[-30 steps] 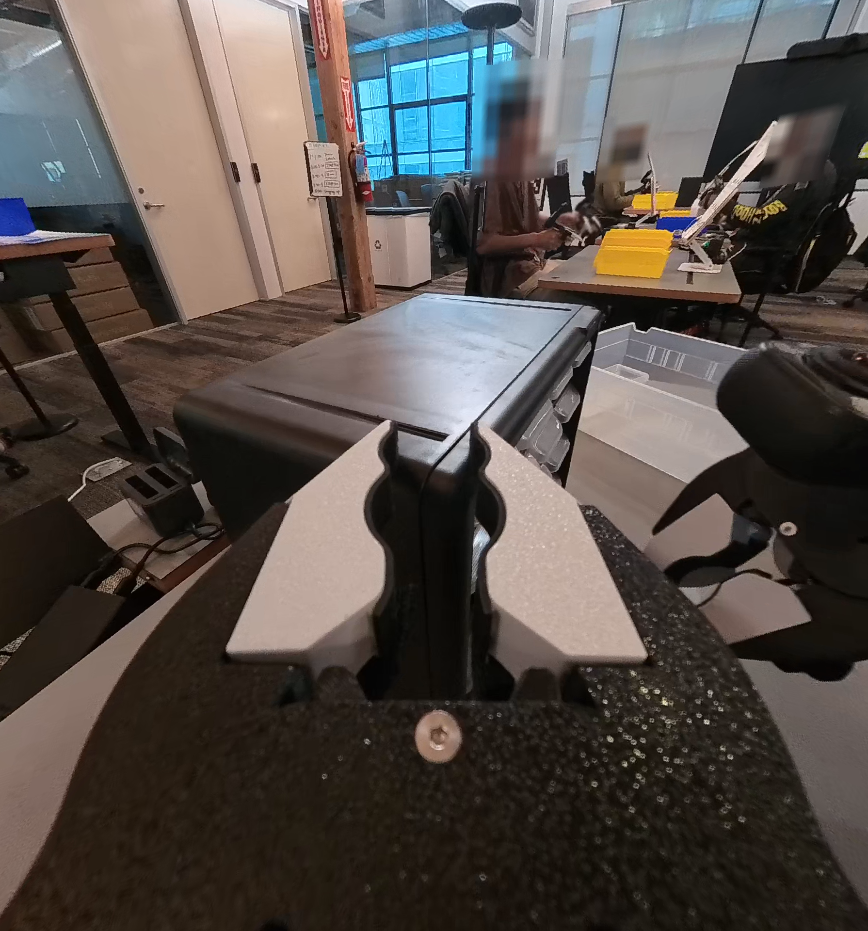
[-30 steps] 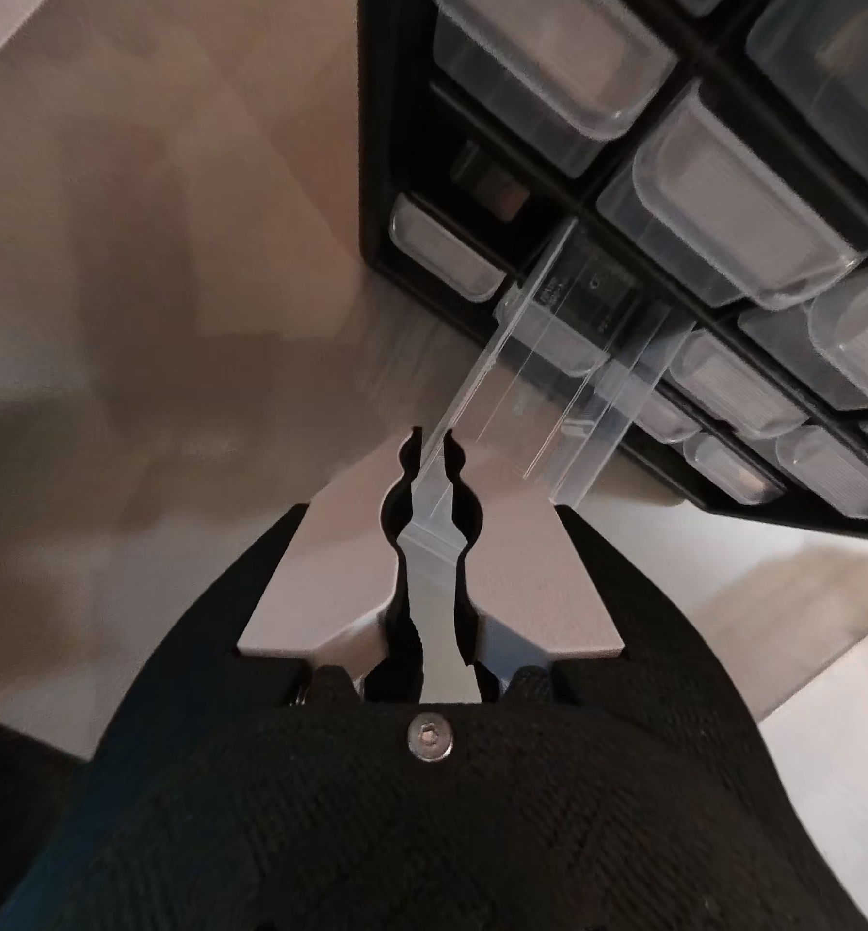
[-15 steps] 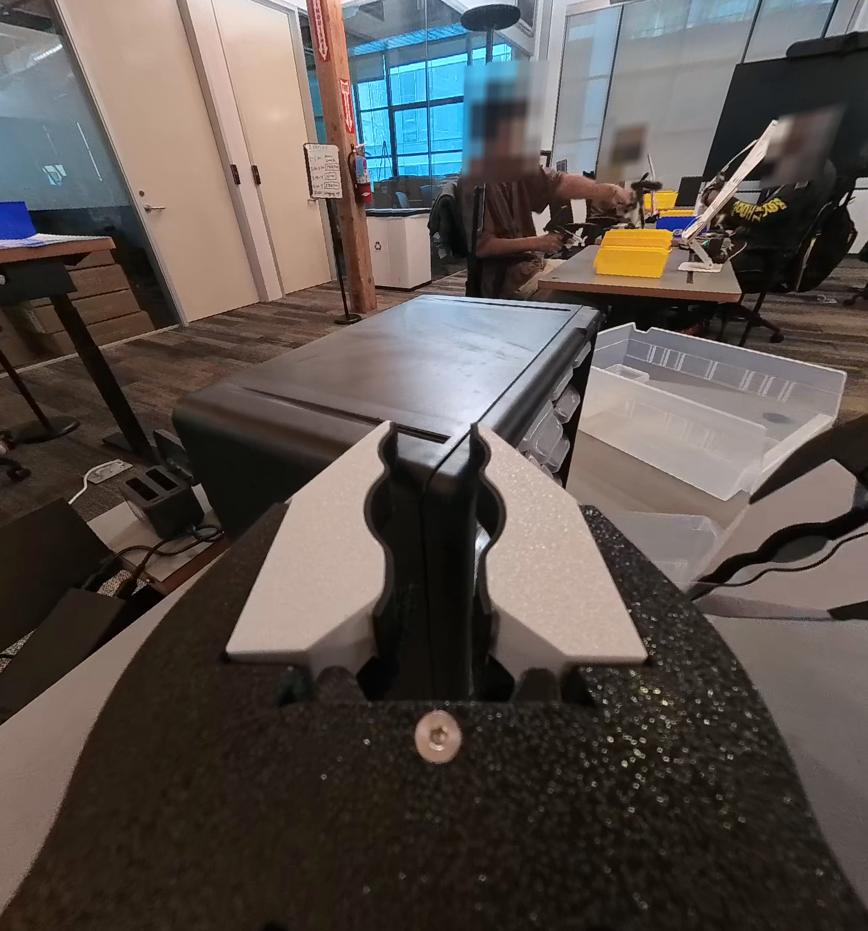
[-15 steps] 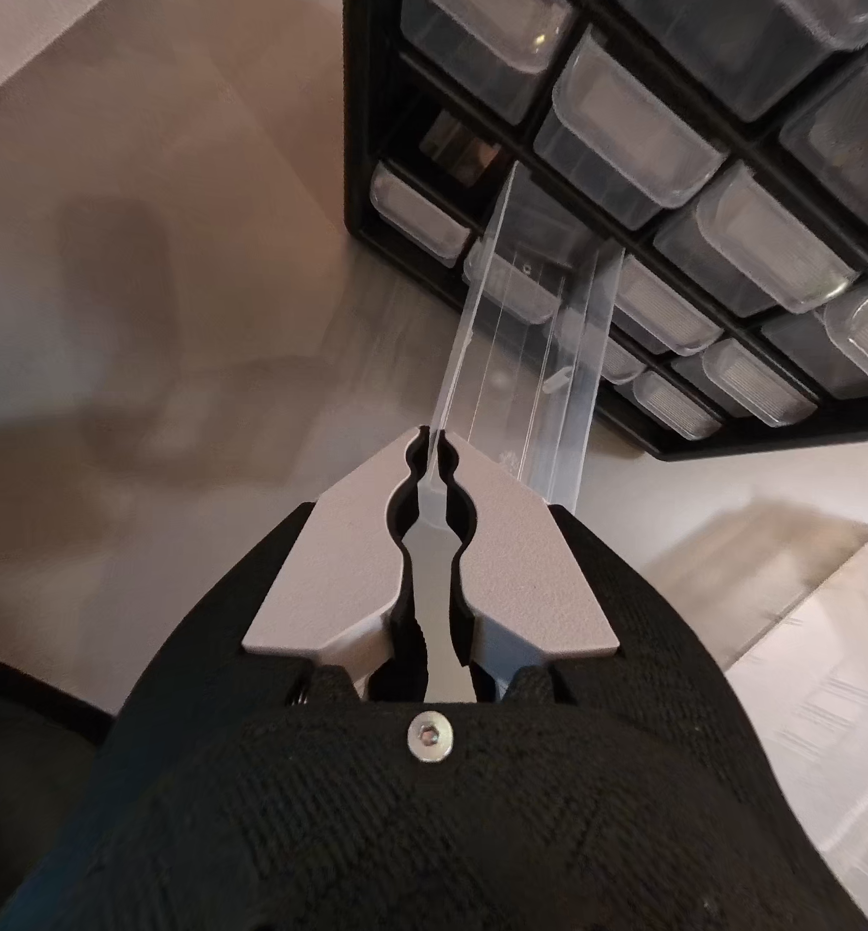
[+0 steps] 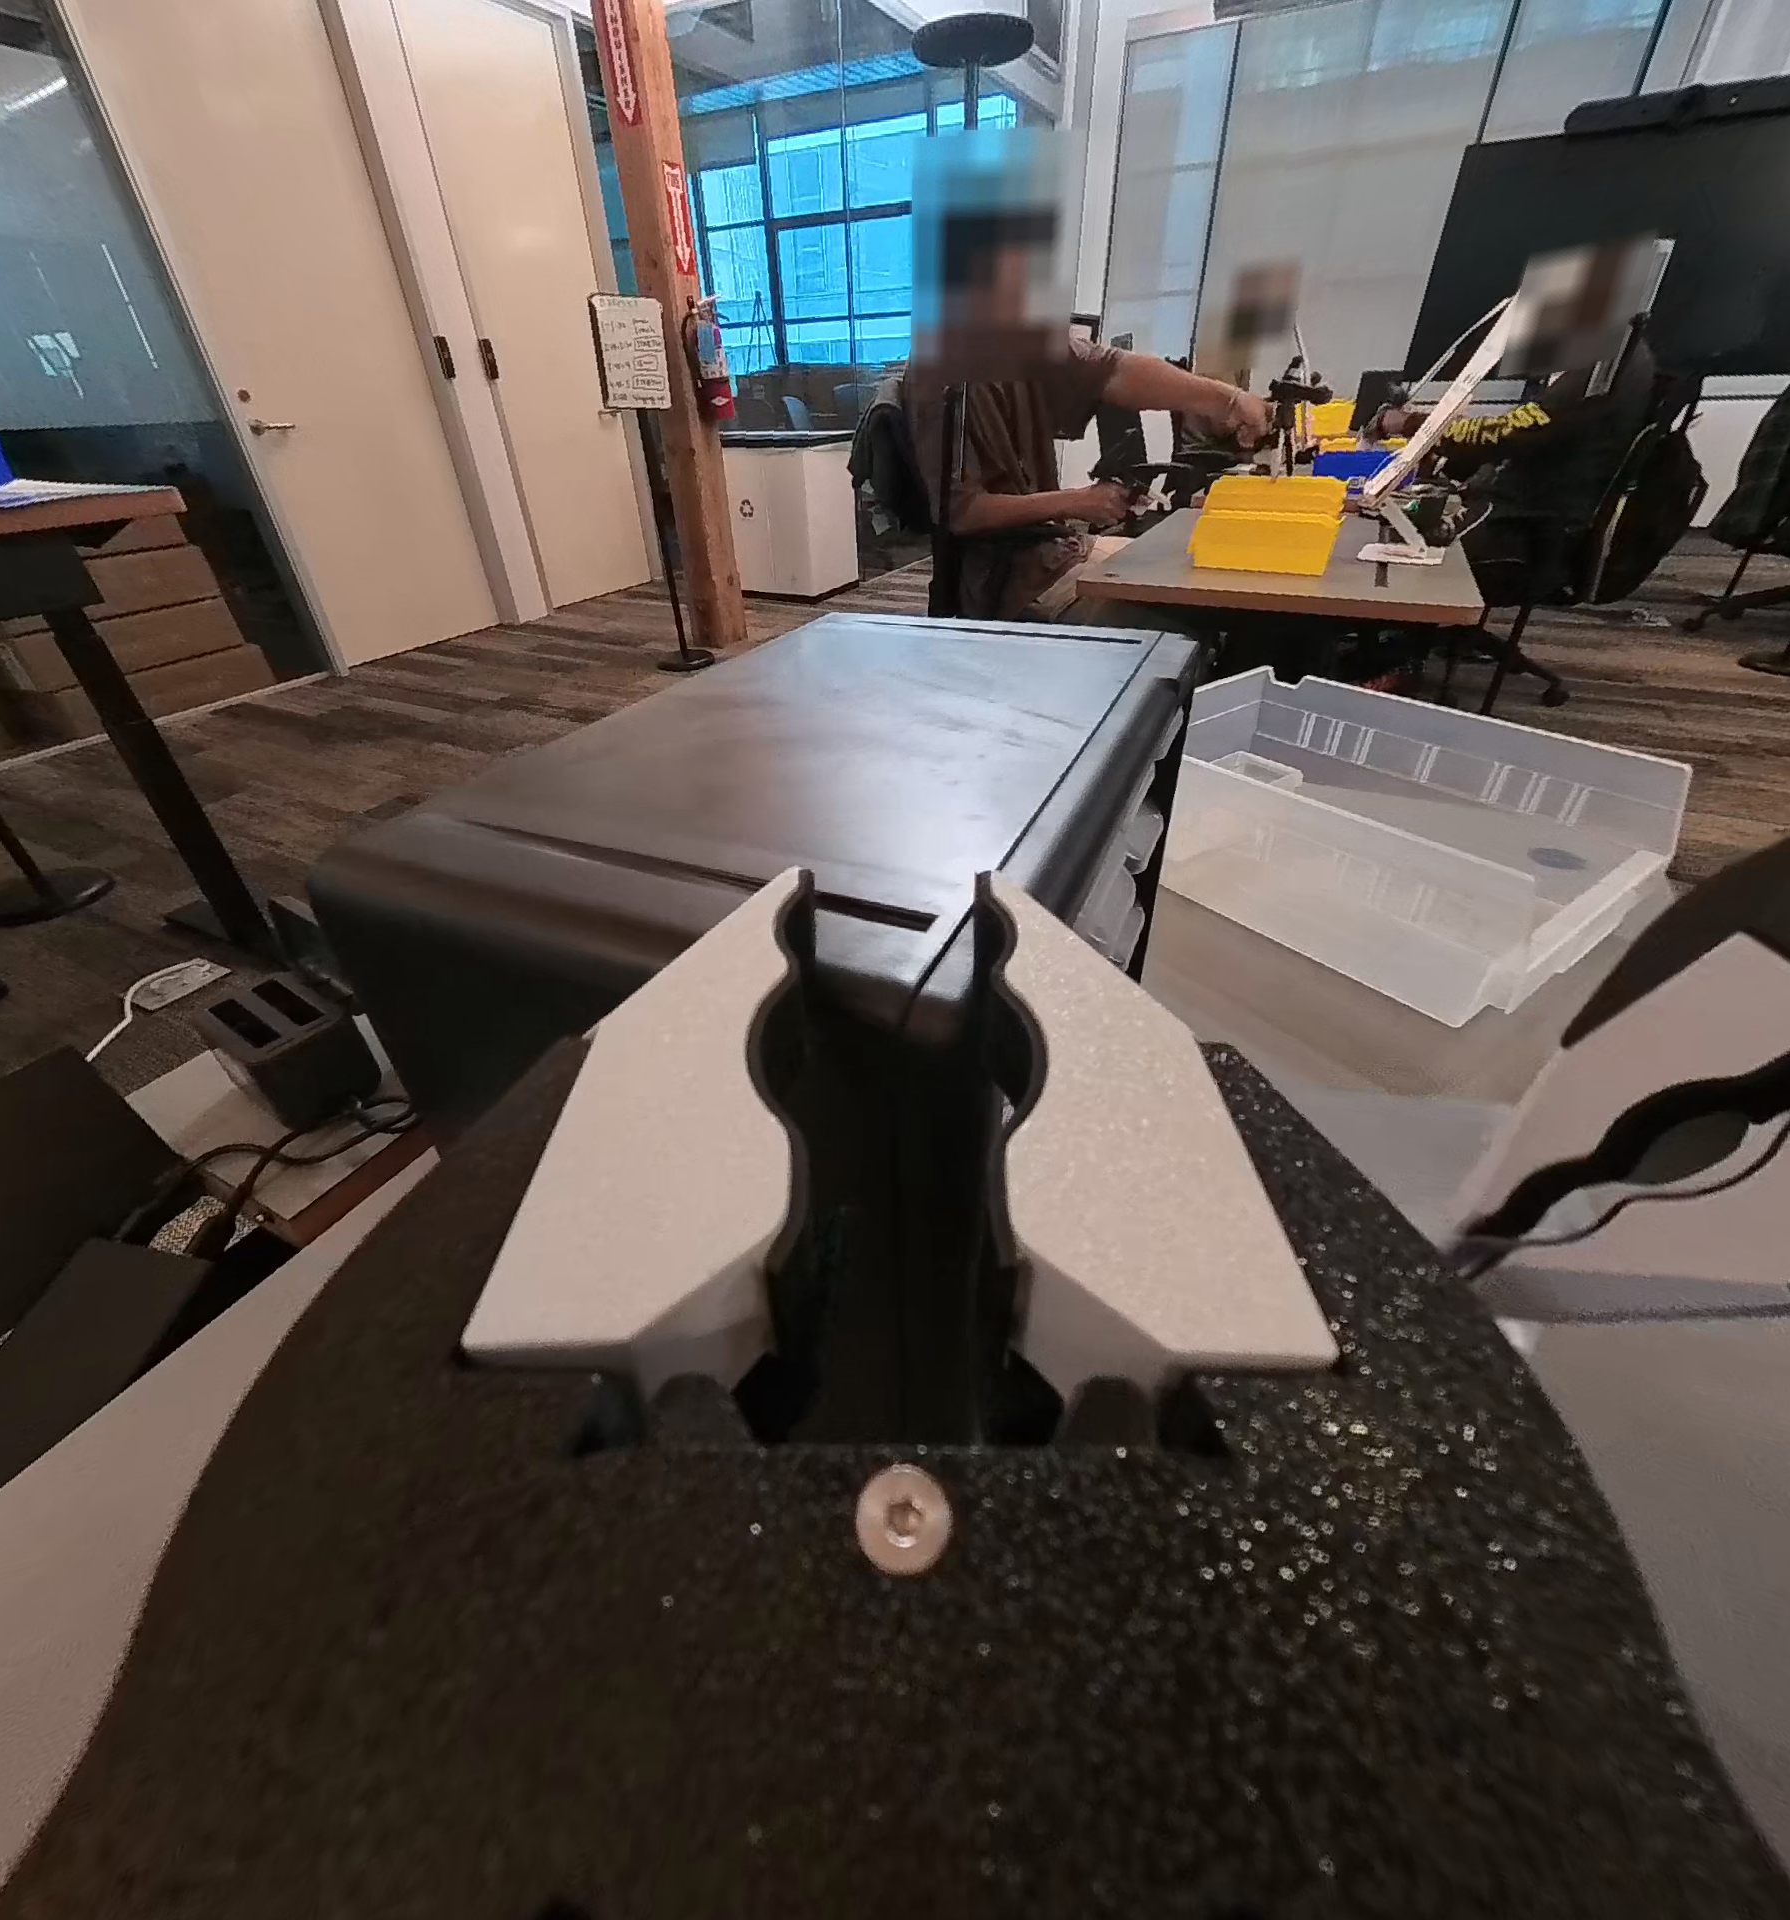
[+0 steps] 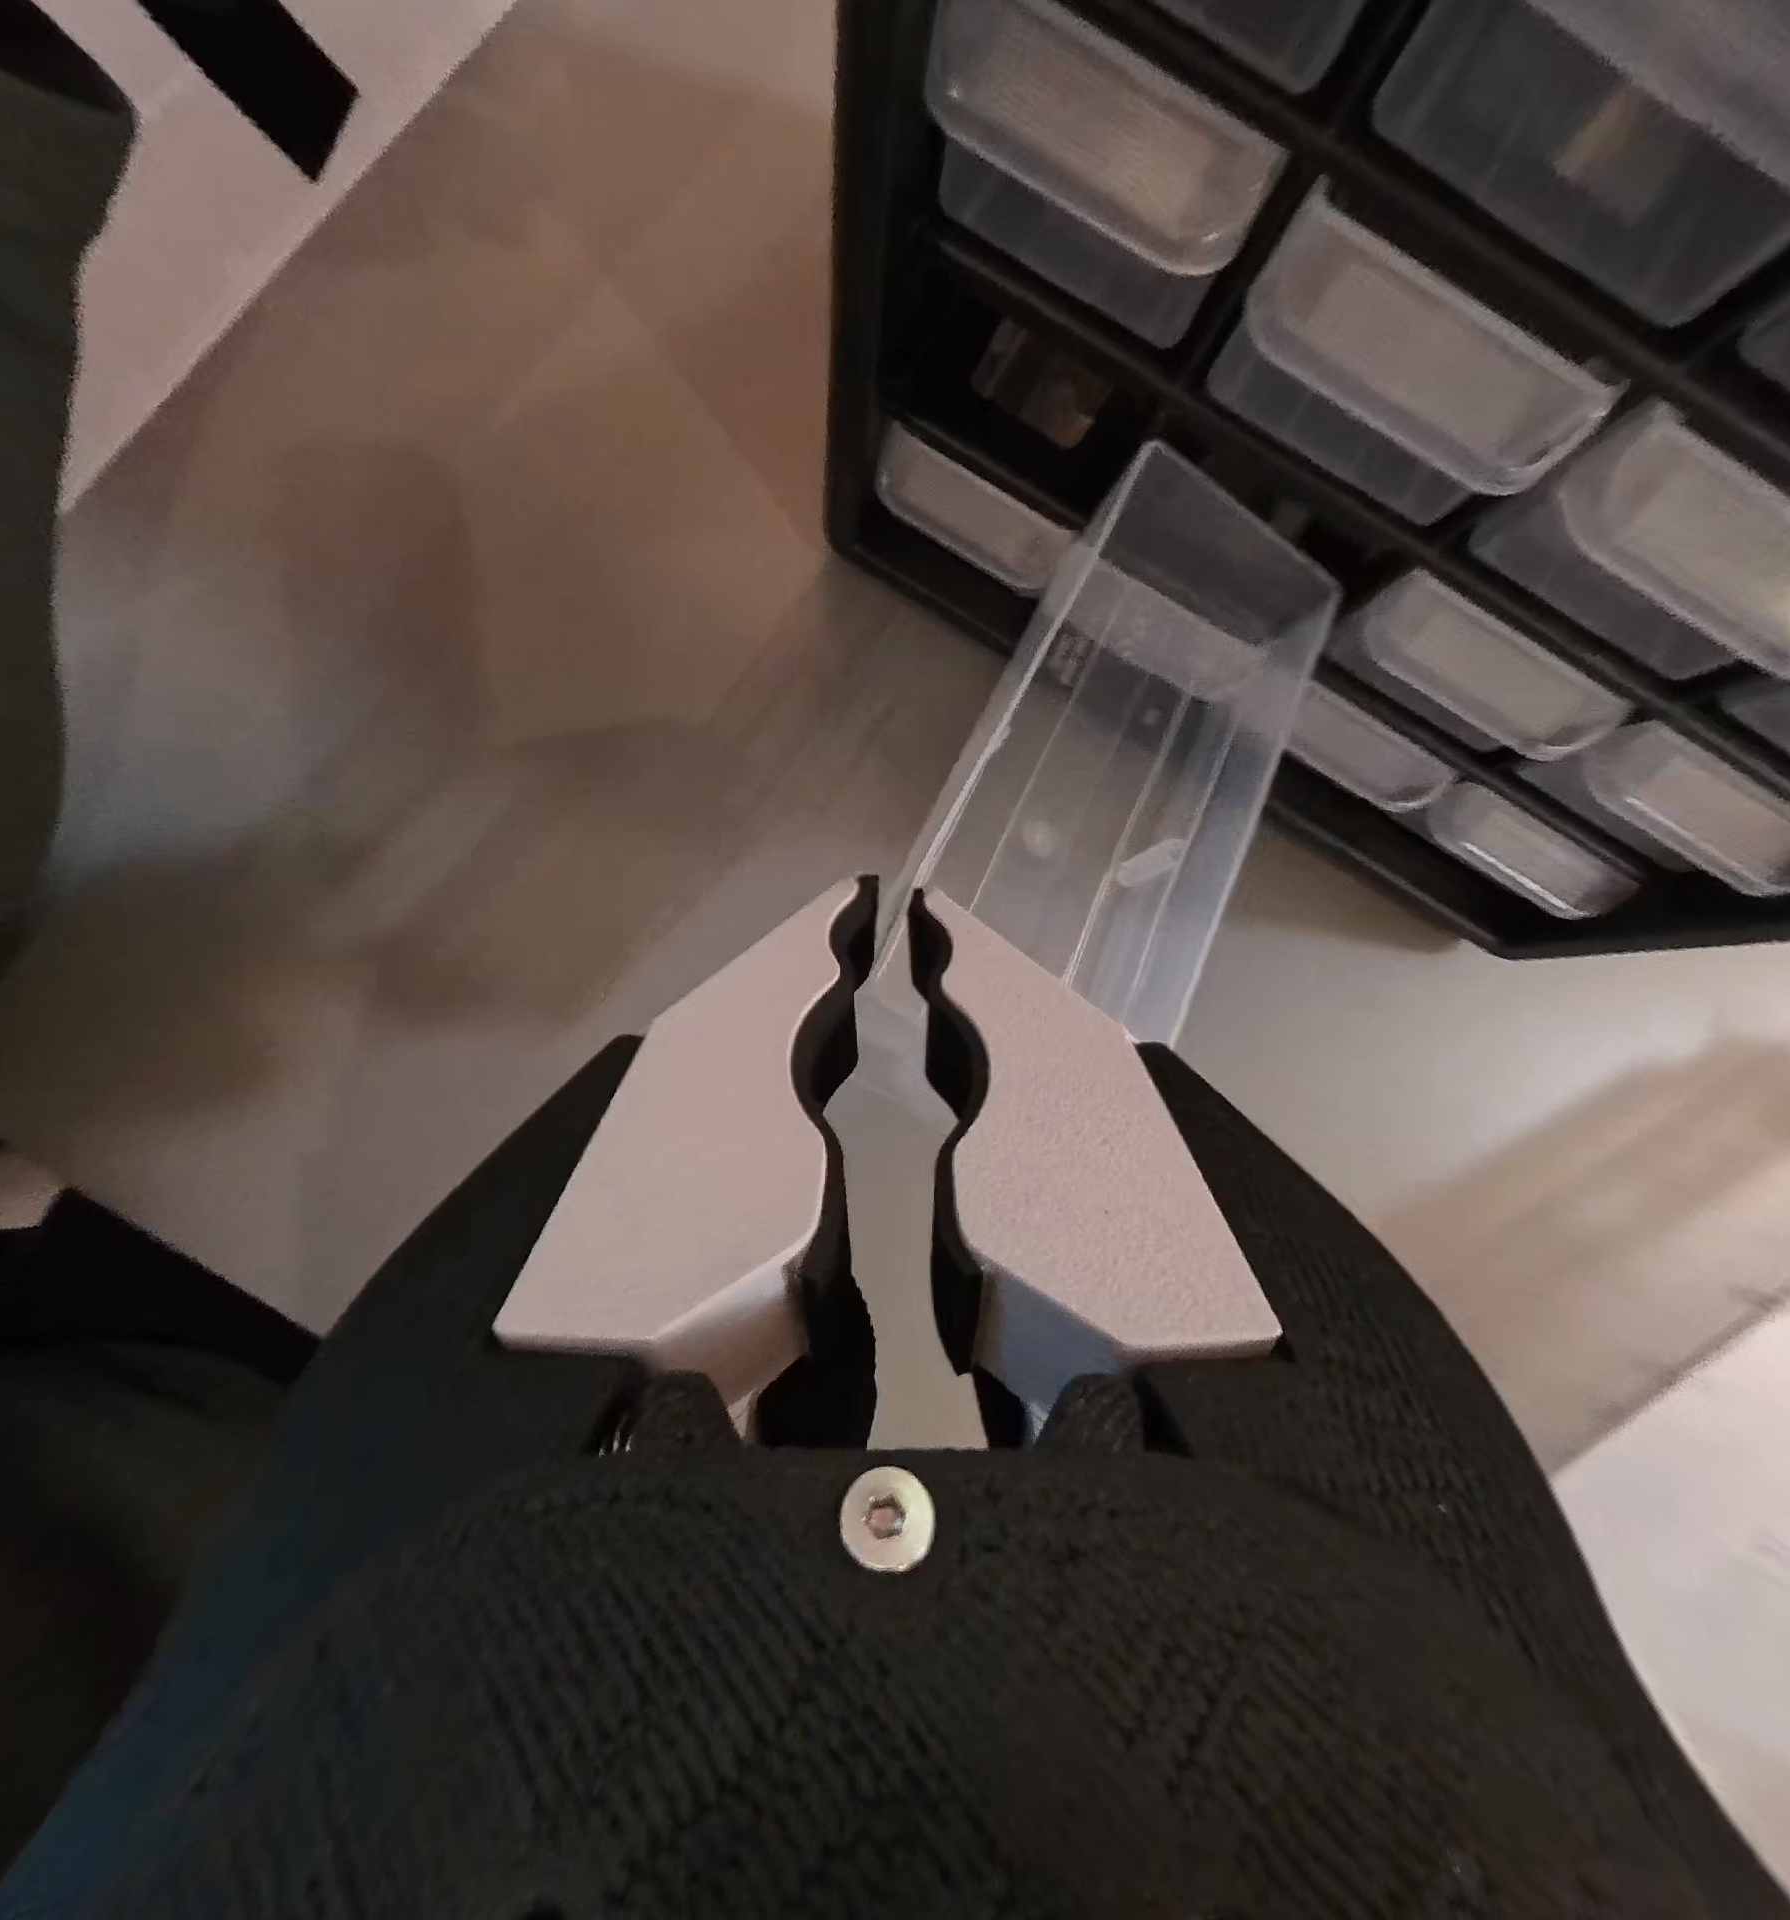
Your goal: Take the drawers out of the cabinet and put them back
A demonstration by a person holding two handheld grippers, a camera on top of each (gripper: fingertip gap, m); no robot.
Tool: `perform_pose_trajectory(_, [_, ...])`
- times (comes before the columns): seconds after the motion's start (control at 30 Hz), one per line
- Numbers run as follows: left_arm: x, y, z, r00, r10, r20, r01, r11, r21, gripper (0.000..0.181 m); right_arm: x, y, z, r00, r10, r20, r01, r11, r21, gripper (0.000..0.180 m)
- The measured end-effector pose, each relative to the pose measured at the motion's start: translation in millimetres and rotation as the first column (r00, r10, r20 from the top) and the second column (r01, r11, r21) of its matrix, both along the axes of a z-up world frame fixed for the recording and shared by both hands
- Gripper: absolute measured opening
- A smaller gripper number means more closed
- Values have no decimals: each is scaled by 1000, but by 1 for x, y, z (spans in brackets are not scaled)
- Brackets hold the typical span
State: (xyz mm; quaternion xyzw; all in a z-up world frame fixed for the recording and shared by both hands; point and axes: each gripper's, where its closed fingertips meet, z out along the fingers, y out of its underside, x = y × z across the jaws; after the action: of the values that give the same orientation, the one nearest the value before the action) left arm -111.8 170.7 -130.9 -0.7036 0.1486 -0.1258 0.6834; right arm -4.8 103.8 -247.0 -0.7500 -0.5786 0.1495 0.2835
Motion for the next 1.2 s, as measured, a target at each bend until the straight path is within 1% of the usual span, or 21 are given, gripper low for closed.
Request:
perform_pose_trajectory(0.03, [0, 0, 0, 1000, 0, 0, 0, 1000, 0, 28, -1, -3, -3, 1000, 4, 2, -4, 1000, -18, 5])
perform_pose_trajectory(0.13, [0, 0, 0, 1000, 2, -4, -2, 1000, -1, 28, 2, -8, -14, 999, 20, 46, -19, 1000, -22, 3])
perform_pose_trajectory(0.23, [0, 0, 0, 1000, 4, -8, -4, 1000, -1, 28, 7, -14, -17, 998, 49, 32, -48, 998, -45, 0])
perform_pose_trajectory(0.37, [0, 0, 0, 1000, 2, -4, -2, 1000, 0, 28, 26, -25, -36, 985, 164, 56, -162, 986, -48, 0])
perform_pose_trajectory(0.47, [0, 0, 0, 1000, -2, 4, 2, 1000, -1, 28, 52, -31, -59, 953, 273, 129, -268, 962, -50, 0])
perform_pose_trajectory(0.57, [0, 0, 0, 1000, -3, 5, 3, 1000, 0, 28, 81, -20, -70, 915, 344, 211, -356, 934, 22, 0])
perform_pose_trajectory(0.6, [0, 0, 0, 1000, -4, 6, 4, 1000, -1, 28, 90, -12, -71, 912, 340, 231, -358, 933, 41, 10])
perform_pose_trajectory(0.63, [0, 0, 0, 1000, -5, 8, 5, 1000, -1, 28, 100, -5, -74, 917, 307, 253, -323, 946, 22, 20])
perform_pose_trajectory(0.7, [0, 0, 0, 1000, -8, 13, 8, 1000, -2, 28, 116, 0, -80, 927, 230, 297, -213, 973, -88, 40])
perform_pose_trajectory(0.73, [0, 0, 0, 1000, -9, 16, 9, 1000, -2, 28, 116, 0, -79, 933, 217, 286, -190, 975, -119, 45])
perform_pose_trajectory(0.77, [0, 0, -1, 1000, -10, 20, 10, 1000, -3, 28, 111, -2, -76, 939, 224, 261, -196, 972, -128, 47])
perform_pose_trajectory(0.83, [1, 0, -1, 1000, -14, 26, 14, 1000, -4, 28, 97, -6, -70, 939, 253, 234, -239, 967, -86, 43])
perform_pose_trajectory(0.93, [1, 0, -1, 999, -19, 35, 19, 1000, -2, 28, 81, -3, -71, 920, 277, 276, -288, 958, -3, 36])
perform_pose_trajectory(1.0, [1, 0, -1, 999, -19, 34, 19, 1000, -2, 28, 76, 0, -79, 905, 281, 319, -300, 954, 9, 31])
perform_pose_trajectory(1.03, [1, 0, -1, 999, -19, 34, 19, 1000, -3, 28, 75, 3, -83, 896, 283, 341, -306, 952, 12, 27])
perform_pose_trajectory(1.1, [1, 0, -1, 999, -18, 33, 19, 1000, -3, 28, 75, 6, -90, 878, 301, 371, -331, 944, 18, 4])
perform_pose_trajectory(1.17, [1, 0, -1, 999, -19, 33, 19, 1000, -2, 28, 76, 6, -89, 866, 334, 371, -370, 929, 29, 3])
perform_pose_trajectory(1.2, [1, 0, -1, 999, -20, 33, 20, 1000, -2, 28, 78, 4, -87, 864, 359, 354, -387, 922, 11, 3])
